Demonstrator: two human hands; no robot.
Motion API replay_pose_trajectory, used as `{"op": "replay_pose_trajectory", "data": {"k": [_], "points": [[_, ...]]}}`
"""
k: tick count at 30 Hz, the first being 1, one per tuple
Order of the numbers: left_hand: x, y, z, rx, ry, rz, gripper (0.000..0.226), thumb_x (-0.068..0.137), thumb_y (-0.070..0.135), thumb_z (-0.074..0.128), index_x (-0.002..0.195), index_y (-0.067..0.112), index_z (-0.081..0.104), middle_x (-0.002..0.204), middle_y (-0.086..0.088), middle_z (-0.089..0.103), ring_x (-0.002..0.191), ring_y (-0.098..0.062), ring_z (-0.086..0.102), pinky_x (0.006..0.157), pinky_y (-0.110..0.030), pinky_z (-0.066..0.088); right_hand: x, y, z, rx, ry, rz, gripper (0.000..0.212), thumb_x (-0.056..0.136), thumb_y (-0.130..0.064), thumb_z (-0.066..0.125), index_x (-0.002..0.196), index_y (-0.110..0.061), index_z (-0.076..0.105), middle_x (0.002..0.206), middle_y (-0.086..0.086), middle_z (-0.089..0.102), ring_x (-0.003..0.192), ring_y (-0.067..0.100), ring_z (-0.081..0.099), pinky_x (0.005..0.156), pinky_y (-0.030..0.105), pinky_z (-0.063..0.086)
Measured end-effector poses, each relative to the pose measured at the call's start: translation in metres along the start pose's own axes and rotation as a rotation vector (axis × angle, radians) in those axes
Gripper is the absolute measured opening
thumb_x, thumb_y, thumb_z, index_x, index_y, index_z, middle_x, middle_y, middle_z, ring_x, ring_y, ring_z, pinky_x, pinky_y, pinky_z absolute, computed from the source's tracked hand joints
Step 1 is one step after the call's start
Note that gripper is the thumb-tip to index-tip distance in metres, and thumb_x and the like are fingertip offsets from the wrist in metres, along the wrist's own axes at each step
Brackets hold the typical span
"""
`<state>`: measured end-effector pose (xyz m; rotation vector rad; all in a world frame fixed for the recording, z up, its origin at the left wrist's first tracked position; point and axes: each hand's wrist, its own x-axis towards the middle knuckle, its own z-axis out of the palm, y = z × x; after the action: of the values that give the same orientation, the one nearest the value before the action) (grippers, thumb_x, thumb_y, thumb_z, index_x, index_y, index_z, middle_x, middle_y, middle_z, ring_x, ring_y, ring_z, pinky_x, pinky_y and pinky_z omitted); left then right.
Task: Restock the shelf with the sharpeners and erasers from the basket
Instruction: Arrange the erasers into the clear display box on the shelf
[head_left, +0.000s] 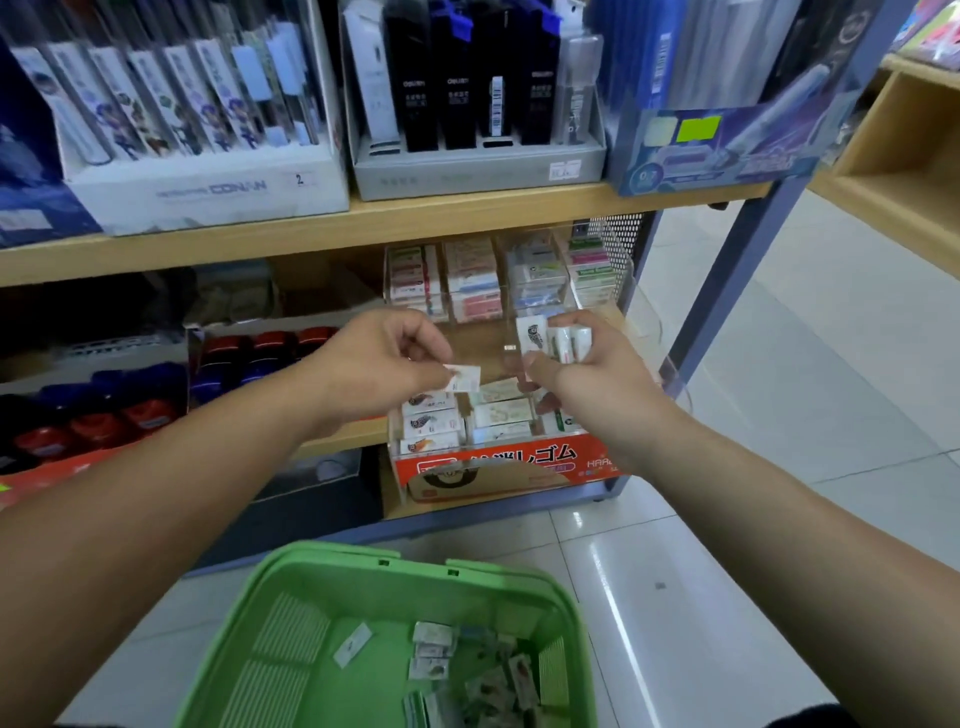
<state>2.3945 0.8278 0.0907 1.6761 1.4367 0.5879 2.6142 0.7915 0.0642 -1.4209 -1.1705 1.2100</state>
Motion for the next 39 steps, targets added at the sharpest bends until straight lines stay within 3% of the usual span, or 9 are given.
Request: {"op": "replay_pose_trajectory", "data": {"k": [6, 11, 14, 19, 24, 28, 31, 36, 39], "points": [[-0.011, -0.039, -0.011, 0.200, -0.118, 0.039, 0.013, 0.089, 0.012, 0.078, 0.096, 0.023, 0.075, 0.087, 0.005, 0.073, 0.077, -0.003, 0.068, 0.069, -0.021, 0.053, 0.000, 0.000, 0.015, 0.135, -0.126, 0.117, 0.036, 0.094, -0.003, 0.075, 0.125, -0.011, 0.059, 0.101, 0.015, 0.078, 0.088, 0.032, 0.079, 0.094, 0.046, 0.060], [-0.012, -0.045, -0.008, 0.438, -0.212, 0.086, 0.015, 0.095, 0.021, 0.072, 0.104, 0.031, 0.078, 0.098, 0.020, 0.063, 0.090, -0.002, 0.062, 0.077, -0.014, 0.049, -0.004, -0.002, 0.014, 0.148, -0.179, 0.196, 0.043, 0.088, -0.004, 0.081, 0.126, 0.000, 0.061, 0.104, 0.021, 0.076, 0.077, 0.031, 0.076, 0.071, 0.042, 0.064], [-0.010, -0.047, -0.005, 0.526, -0.132, 0.193, 0.019, 0.098, 0.020, 0.067, 0.111, 0.028, 0.077, 0.104, 0.021, 0.056, 0.096, -0.003, 0.057, 0.087, -0.020, 0.048, -0.003, -0.001, 0.014, 0.189, -0.148, 0.210, 0.045, 0.086, 0.000, 0.081, 0.127, -0.002, 0.062, 0.098, 0.020, 0.074, 0.074, 0.027, 0.073, 0.069, 0.038, 0.062], [-0.013, -0.023, 0.010, -0.096, -0.037, 0.167, 0.013, 0.095, 0.034, 0.073, 0.101, 0.023, 0.077, 0.088, 0.005, 0.073, 0.071, 0.001, 0.064, 0.064, -0.019, 0.051, -0.006, -0.004, 0.020, 0.139, -0.217, 0.179, 0.036, 0.087, 0.005, 0.077, 0.121, -0.001, 0.068, 0.088, 0.016, 0.074, 0.074, 0.028, 0.069, 0.065, 0.035, 0.060], [-0.005, -0.024, -0.001, -0.182, 0.006, 0.098, 0.017, 0.092, 0.016, 0.077, 0.106, 0.024, 0.073, 0.087, -0.005, 0.075, 0.070, -0.009, 0.069, 0.058, -0.020, 0.051, -0.004, -0.005, 0.031, 0.147, -0.215, 0.192, 0.036, 0.089, 0.001, 0.078, 0.122, -0.003, 0.066, 0.084, 0.012, 0.072, 0.069, 0.024, 0.067, 0.058, 0.033, 0.055], [-0.003, -0.041, -0.008, 0.027, 0.035, 0.123, 0.012, 0.087, 0.018, 0.083, 0.095, 0.023, 0.074, 0.085, 0.001, 0.074, 0.073, -0.006, 0.069, 0.066, -0.022, 0.056, -0.002, -0.008, 0.033, 0.308, -0.238, 0.307, 0.026, 0.097, 0.001, 0.062, 0.122, 0.003, 0.069, 0.097, 0.013, 0.068, 0.070, 0.024, 0.063, 0.061, 0.033, 0.057], [0.000, -0.055, -0.007, 0.166, 0.057, 0.146, 0.011, 0.083, 0.028, 0.086, 0.085, 0.027, 0.075, 0.084, 0.005, 0.074, 0.078, -0.012, 0.070, 0.072, -0.038, 0.062, -0.001, -0.011, 0.031, 0.350, -0.236, 0.340, 0.025, 0.099, 0.002, 0.055, 0.118, 0.002, 0.071, 0.100, 0.014, 0.066, 0.078, 0.026, 0.066, 0.073, 0.036, 0.063], [-0.002, -0.055, -0.002, 0.433, 0.014, 0.159, 0.015, 0.089, 0.039, 0.079, 0.077, 0.032, 0.074, 0.080, 0.017, 0.067, 0.078, -0.003, 0.064, 0.068, -0.033, 0.057, 0.001, -0.008, 0.029, 0.293, -0.212, 0.295, 0.022, 0.094, 0.005, 0.070, 0.115, 0.001, 0.072, 0.099, 0.011, 0.076, 0.086, 0.023, 0.075, 0.076, 0.038, 0.064], [-0.005, -0.054, 0.000, 0.493, 0.016, 0.238, 0.003, 0.093, 0.036, 0.074, 0.090, 0.034, 0.075, 0.090, 0.020, 0.059, 0.088, -0.006, 0.061, 0.075, -0.035, 0.057, 0.003, -0.005, 0.035, 0.162, -0.142, 0.244, 0.029, 0.084, -0.004, 0.083, 0.112, -0.010, 0.077, 0.101, 0.008, 0.078, 0.080, 0.015, 0.075, 0.061, 0.030, 0.060]]}}
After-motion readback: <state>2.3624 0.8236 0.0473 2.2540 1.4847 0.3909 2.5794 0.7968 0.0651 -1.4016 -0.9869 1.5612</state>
